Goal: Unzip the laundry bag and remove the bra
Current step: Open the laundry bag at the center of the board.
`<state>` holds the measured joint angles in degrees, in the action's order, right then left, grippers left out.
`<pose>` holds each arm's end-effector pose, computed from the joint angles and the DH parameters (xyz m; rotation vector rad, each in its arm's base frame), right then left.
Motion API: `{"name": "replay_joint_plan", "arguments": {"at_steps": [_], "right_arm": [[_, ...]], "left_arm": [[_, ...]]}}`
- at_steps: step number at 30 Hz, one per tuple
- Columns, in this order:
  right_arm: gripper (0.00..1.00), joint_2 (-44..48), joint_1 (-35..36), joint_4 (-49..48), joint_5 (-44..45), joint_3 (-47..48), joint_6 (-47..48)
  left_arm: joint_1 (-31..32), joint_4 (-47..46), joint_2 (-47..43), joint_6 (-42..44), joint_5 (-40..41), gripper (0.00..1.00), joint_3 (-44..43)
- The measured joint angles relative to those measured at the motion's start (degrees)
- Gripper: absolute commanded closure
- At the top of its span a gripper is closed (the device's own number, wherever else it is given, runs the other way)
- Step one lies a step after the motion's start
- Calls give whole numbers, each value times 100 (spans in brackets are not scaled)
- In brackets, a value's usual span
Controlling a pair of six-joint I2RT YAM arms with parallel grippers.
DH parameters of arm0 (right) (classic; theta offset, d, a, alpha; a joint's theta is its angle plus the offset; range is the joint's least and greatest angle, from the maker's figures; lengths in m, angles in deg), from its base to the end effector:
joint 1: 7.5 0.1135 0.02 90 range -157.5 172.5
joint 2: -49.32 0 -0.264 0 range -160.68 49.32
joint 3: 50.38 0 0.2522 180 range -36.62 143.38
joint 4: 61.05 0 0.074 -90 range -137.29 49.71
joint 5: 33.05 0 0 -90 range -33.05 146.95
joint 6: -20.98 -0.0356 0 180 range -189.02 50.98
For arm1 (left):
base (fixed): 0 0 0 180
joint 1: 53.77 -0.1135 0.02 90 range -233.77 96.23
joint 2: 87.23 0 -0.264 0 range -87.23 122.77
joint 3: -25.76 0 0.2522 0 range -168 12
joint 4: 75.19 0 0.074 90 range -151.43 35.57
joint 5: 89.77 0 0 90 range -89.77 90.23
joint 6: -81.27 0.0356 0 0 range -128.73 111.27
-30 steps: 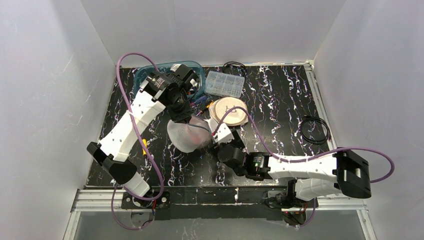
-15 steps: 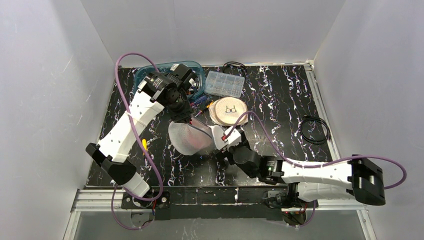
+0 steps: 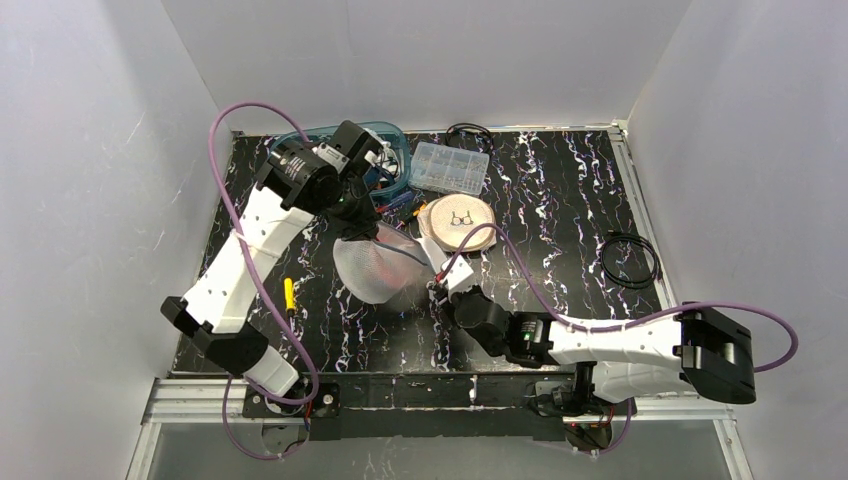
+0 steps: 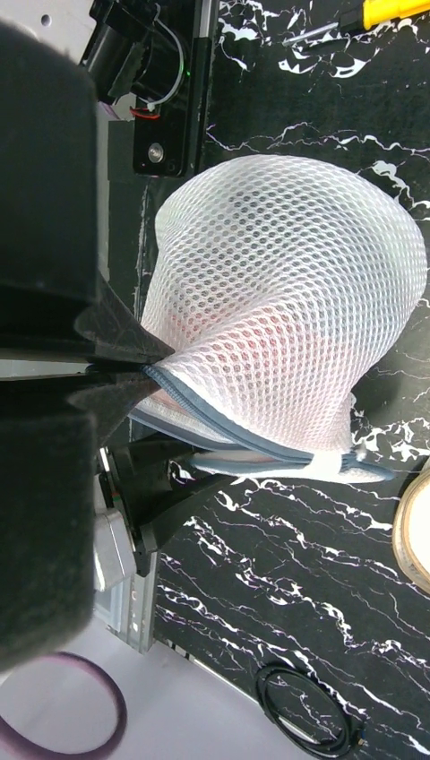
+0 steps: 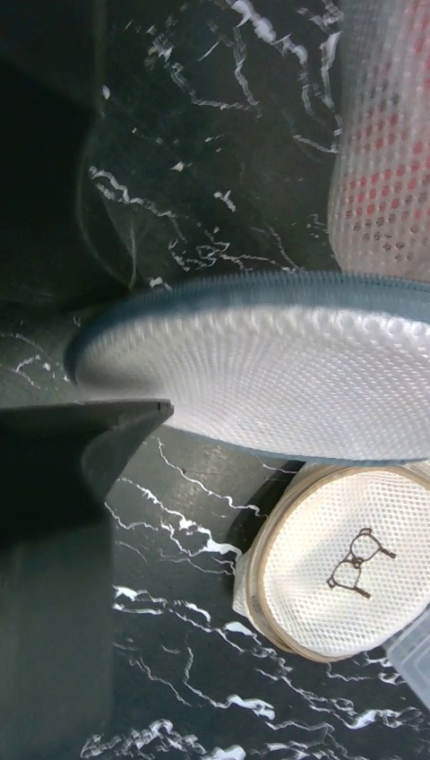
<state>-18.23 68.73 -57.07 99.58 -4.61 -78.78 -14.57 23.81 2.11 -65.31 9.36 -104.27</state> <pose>0.0814 0.2309 0.2204 -0.6350 1.7960 0.2641 0.2093 -0.1634 0.4490 -0.4555 2.5863 -0.4122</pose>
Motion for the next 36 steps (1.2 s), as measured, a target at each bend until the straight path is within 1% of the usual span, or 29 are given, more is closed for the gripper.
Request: {"name": "replay_joint_plan", "arguments": {"at_steps": [1, 5, 7, 11, 15, 16, 17, 21, 24, 28, 31, 33, 36], "right_arm": [[76, 0, 0, -2, 39, 13, 42], [90, 57, 0, 94, 35, 170, 197], [99, 184, 0, 352, -166, 343, 267], [99, 527, 0, 1572, -925, 1191, 229], [99, 546, -2, 2999, -1818, 2426, -125], [99, 553, -2, 3311, -2044, 2680, -251], [99, 566, -2, 3574, -2229, 2863, -369], [99, 732, -7, 4511, -2778, 3121, -826], [99, 844, -96, 5060, -3110, 3198, -1180], [99, 951, -280, 5340, -3410, 3344, -1707], [99, 1097, -485, 5366, -3493, 3346, -1993], [99, 1207, -782, 5331, -3580, 3276, -2063], [99, 1469, -1672, 5071, -4006, 2730, -2048]], "left_arm": [[-2, 0, -33, 2, -20, 100, 15], [-4, -144, -350, 52, -94, 100, 345], [-4, -361, -586, 164, -157, 100, 732], [-11, -1176, -1217, 629, -417, 100, 2039], [-37, -2380, -1847, 1272, -955, 100, 3615], [-46, -2868, -2059, 1508, -1174, 100, 4181], [-50, -3018, -2122, 1591, -1250, 100, 4365], [-72, -4463, -2660, 2122, -1676, 100, 5622], [-79, -5383, -3025, 2444, -1974, 100, 6349], [-81, -6164, -3123, 2885, -2352, 100, 6793], [-81, -6360, -2973, 3250, -2446, 100, 6776], [-81, -6387, -2815, 3486, -2441, 100, 6745], [-83, -6373, -2573, 3738, -2433, 100, 6741]]}}
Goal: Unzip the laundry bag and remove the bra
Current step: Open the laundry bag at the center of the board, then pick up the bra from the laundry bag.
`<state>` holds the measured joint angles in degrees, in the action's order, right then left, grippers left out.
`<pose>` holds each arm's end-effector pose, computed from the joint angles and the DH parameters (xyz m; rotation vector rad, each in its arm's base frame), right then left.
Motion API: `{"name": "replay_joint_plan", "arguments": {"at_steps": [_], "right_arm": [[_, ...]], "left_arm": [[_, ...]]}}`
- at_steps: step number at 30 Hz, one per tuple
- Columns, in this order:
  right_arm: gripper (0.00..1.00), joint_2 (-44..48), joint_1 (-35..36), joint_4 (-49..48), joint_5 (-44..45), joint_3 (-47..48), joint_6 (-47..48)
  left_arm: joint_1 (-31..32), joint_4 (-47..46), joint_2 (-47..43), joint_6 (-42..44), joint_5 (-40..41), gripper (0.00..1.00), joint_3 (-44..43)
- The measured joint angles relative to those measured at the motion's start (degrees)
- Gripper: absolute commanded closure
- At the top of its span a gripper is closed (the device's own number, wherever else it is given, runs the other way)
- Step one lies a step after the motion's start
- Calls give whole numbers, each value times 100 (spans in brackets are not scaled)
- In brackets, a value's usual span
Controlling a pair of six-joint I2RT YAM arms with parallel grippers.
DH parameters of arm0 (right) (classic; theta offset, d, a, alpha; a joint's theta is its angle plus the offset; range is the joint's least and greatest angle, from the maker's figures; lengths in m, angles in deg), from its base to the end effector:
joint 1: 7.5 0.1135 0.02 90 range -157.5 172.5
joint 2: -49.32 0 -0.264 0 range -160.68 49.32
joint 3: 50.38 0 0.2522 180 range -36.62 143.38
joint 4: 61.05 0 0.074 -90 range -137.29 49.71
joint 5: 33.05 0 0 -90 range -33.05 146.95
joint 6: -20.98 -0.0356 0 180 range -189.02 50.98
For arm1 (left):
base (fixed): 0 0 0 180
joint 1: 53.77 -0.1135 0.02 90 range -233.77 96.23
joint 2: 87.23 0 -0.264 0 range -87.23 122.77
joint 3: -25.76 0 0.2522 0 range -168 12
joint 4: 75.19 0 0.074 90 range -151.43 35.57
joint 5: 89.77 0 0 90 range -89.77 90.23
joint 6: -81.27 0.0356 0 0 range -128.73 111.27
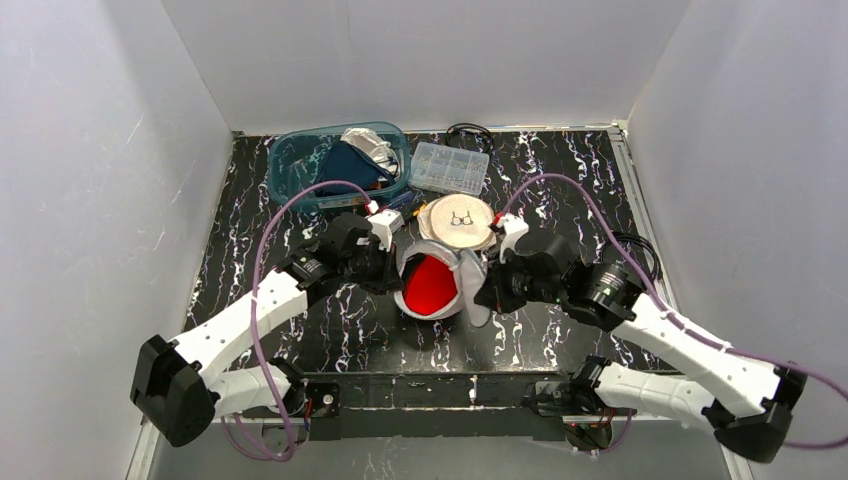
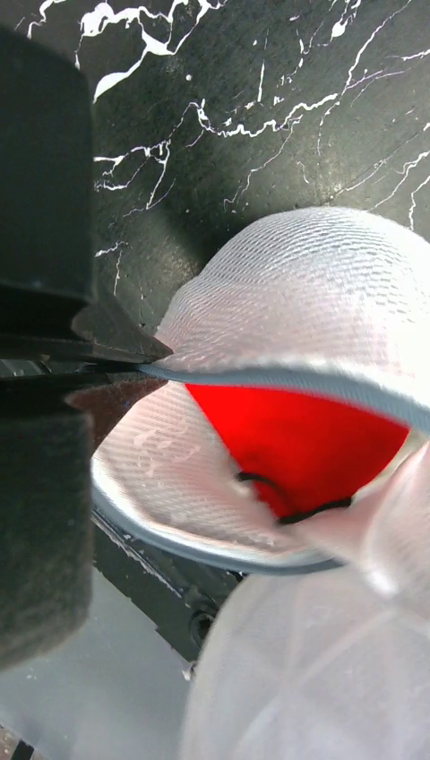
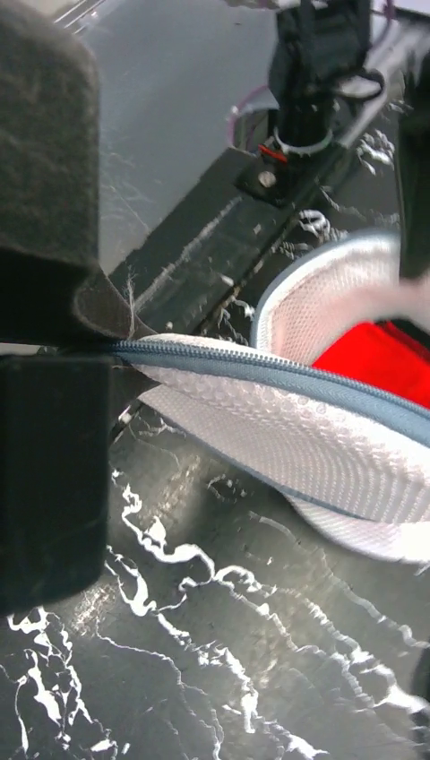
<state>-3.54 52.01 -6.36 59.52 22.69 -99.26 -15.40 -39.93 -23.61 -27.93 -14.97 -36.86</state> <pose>0.0966 0.1608 0.3491 -0.5544 2.2305 0.8170 0.1841 -0.1577 0.2815 0.5377 2.2479 -0.8323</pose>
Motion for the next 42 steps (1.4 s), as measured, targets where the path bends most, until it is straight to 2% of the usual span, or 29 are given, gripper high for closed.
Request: {"name": "replay_joint_plan", "arguments": {"at_steps": [5, 6, 11, 12, 14, 16, 21, 28, 30, 34, 36, 42], "right_arm": [[99, 35, -1523, -433, -903, -1141, 81], [96, 24, -1827, -501, -1003, -1272, 87], [51, 24, -2420, -765, -1292, -1611, 127], [44, 28, -2470, -800, -1211, -1611, 160], [35, 66, -2533, -811, -1005, -1611, 153], [31, 138, -2577, -772, -669, -1606, 162], [26, 374, -2618, -372, 190, -1222, 280], [26, 387, -2439, -713, -442, -380, 691], [26, 223, -2092, -887, -466, -369, 739], [31, -566, -603, -1263, 35, -356, 881], [35, -1082, -116, -1462, 208, -358, 968], [38, -2214, 61, -2461, 944, -474, 1117]], "left_arm": [[0, -7, 271, 223, 7, 100, 13], [0, -7, 278, 249, 15, 100, 33], [0, -22, 286, 328, 52, 100, 170], [0, -2, 304, 345, 72, 100, 170], [0, -2, 339, 380, 107, 100, 170], [0, 24, 361, 404, 138, 100, 170], [0, 105, 363, 420, 173, 100, 166], [0, 203, 369, 417, 146, 100, 144], [0, 225, 389, 420, 138, 100, 144], [0, 295, 496, 413, 125, 100, 125], [0, 319, 503, 404, 131, 100, 125], [0, 398, 496, 352, 280, 100, 125]]}}
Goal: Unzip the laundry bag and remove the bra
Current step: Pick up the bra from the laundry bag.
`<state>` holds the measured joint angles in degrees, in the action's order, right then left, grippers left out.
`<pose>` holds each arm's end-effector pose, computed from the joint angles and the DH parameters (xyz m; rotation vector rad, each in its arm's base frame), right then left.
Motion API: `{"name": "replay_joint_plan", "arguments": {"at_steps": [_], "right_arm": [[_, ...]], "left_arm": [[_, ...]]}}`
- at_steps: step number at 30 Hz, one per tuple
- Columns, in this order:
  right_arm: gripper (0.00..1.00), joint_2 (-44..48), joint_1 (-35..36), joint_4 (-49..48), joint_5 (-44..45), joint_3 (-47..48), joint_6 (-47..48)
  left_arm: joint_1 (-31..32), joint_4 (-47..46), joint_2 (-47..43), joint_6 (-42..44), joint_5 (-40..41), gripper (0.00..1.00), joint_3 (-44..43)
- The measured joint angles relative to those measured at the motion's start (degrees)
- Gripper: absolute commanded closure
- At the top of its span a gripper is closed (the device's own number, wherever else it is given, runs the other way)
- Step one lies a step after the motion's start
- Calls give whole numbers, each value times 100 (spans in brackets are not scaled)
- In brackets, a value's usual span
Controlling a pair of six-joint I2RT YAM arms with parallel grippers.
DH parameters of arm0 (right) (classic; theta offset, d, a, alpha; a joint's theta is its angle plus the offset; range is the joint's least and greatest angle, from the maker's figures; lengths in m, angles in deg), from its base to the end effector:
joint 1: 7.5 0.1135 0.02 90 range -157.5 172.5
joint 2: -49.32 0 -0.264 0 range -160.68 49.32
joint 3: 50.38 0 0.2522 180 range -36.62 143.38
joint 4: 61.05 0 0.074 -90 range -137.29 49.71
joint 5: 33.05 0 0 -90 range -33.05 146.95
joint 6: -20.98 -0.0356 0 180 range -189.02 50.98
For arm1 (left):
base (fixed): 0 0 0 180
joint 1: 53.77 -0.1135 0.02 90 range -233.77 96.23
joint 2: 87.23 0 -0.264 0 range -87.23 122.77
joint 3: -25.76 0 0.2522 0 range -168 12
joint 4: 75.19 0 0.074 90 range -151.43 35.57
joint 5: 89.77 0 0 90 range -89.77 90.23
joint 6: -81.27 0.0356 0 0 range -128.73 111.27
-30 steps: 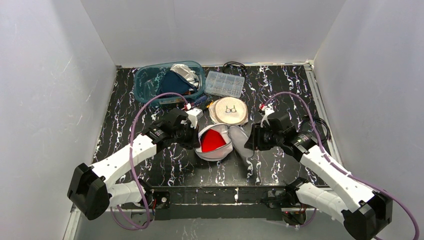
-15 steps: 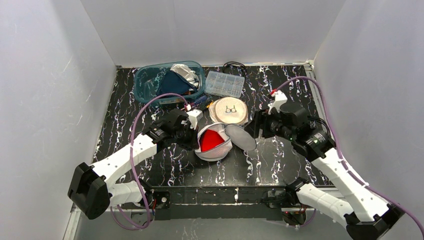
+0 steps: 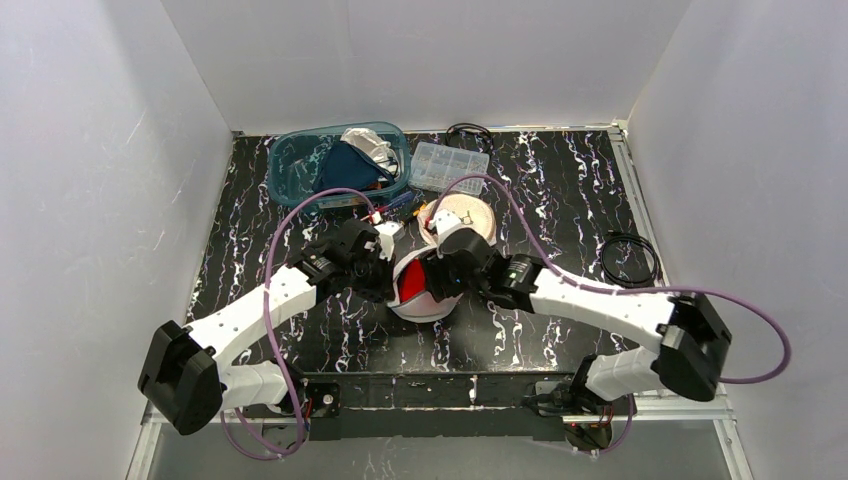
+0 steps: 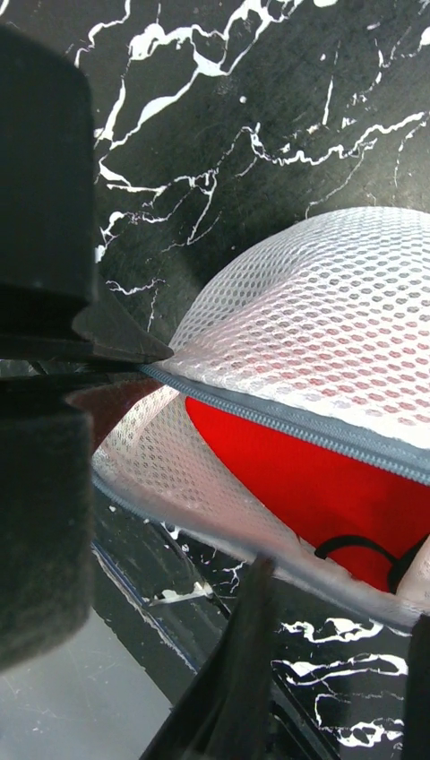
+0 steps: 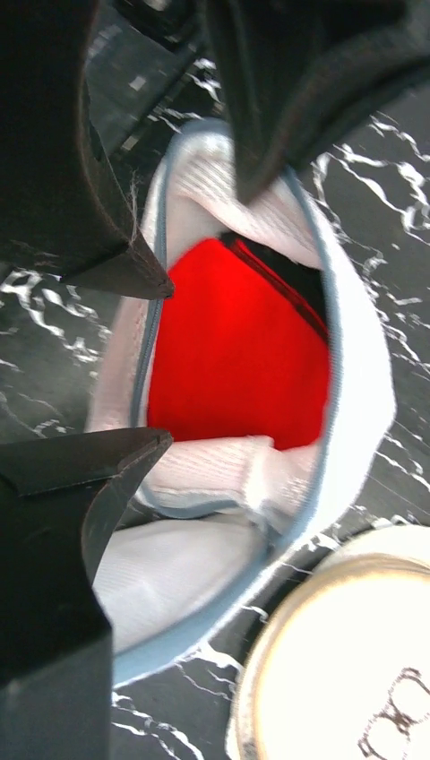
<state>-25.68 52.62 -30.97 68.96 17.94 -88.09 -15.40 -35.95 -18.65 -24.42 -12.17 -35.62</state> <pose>0.1506 0.2472 0.2740 -0.6766 2.1450 0.5354 0.1903 -0.1604 0.2488 0.5912 2.4022 -0.6880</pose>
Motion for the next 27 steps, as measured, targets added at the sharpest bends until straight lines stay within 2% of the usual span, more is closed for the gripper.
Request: {"name": "replay_joint_plan", "arguments": {"at_steps": [8, 17, 24, 27], "right_arm": [[40, -798, 22, -562, 114, -236, 210], [34, 122, 835, -299, 125, -1128, -114], [31, 782, 1084, -79, 514, -1147, -385], [31, 717, 1086, -85, 669, -949, -498]], "left_arm": [[0, 35, -160, -260, 304, 100, 13], [0, -22, -319, -704, 446, 100, 221], [0, -90, -385, -946, 446, 100, 557], [0, -162, -468, -1023, 448, 100, 669]]}}
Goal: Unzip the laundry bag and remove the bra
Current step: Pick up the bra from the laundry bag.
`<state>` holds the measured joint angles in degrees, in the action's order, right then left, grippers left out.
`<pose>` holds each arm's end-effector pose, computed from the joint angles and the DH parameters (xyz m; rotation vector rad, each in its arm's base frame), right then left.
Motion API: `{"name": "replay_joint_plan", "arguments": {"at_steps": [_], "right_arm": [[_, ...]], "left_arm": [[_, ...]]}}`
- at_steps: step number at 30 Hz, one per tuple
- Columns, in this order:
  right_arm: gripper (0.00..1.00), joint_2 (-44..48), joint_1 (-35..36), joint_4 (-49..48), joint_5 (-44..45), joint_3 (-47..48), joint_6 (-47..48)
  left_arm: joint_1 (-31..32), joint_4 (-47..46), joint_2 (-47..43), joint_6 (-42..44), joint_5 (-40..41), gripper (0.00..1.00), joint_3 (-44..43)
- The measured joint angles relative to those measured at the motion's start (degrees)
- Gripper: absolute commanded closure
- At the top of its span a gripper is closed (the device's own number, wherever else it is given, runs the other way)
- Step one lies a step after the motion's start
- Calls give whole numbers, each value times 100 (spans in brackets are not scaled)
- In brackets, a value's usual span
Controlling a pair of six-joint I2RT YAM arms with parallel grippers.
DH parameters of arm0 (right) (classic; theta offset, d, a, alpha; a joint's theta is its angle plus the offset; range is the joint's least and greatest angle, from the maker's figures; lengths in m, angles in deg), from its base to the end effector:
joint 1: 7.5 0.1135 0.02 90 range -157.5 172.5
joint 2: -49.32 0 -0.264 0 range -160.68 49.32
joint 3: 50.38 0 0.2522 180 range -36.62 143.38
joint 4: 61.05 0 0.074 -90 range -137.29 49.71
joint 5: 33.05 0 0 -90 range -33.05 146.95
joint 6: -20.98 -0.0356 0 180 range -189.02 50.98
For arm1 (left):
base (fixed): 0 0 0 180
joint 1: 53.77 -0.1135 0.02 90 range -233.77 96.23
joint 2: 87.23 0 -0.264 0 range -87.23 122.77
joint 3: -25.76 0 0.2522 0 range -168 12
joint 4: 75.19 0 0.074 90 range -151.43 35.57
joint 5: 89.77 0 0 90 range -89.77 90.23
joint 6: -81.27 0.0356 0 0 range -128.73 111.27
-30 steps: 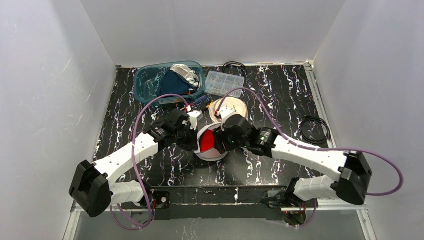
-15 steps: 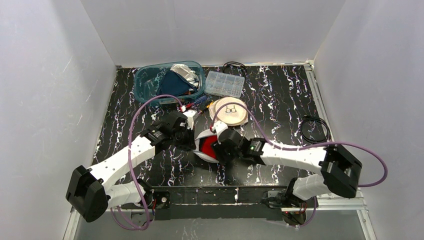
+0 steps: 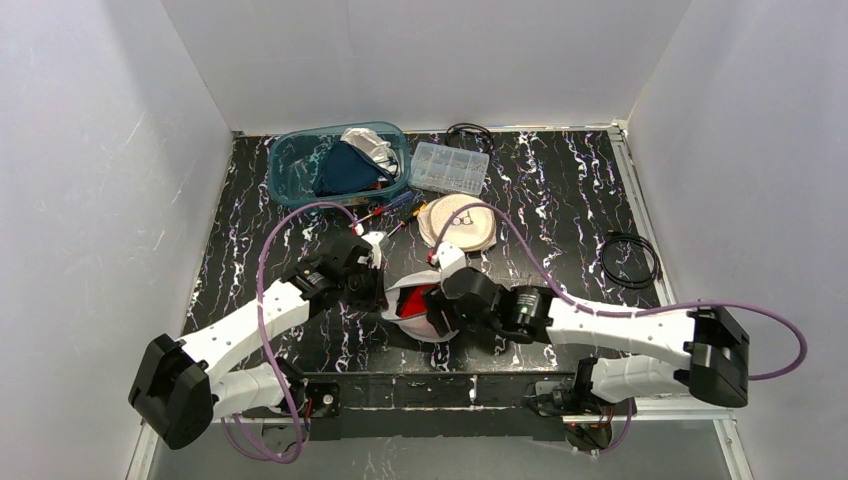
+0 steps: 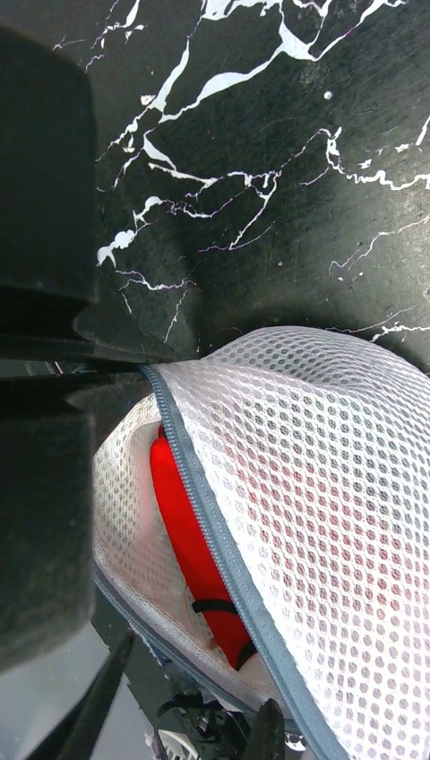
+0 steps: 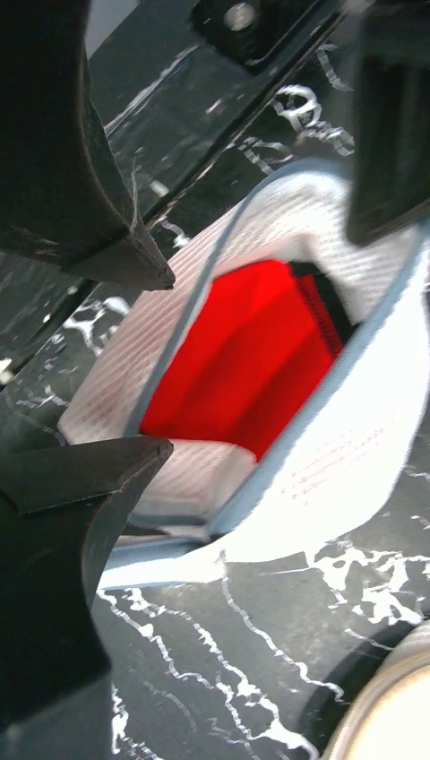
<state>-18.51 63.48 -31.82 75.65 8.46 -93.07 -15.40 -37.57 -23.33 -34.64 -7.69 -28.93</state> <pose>0.0936 0.2365 0.2519 -0.7300 2.1326 0.5544 0.1754 -0.1451 0.2305 0.3382 2.4694 -0.6704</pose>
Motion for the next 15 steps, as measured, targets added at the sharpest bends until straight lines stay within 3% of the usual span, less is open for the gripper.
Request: {"name": "replay_joint_plan", "arguments": {"at_steps": [10, 15], "right_arm": [[34, -1661, 245, -197, 833, 1078, -520], [26, -2129, 258, -195, 1143, 1281, -667]], "left_arm": [[4, -229, -262, -282, 4, 100, 389], [9, -402, -529, -474, 9, 100, 640]]}}
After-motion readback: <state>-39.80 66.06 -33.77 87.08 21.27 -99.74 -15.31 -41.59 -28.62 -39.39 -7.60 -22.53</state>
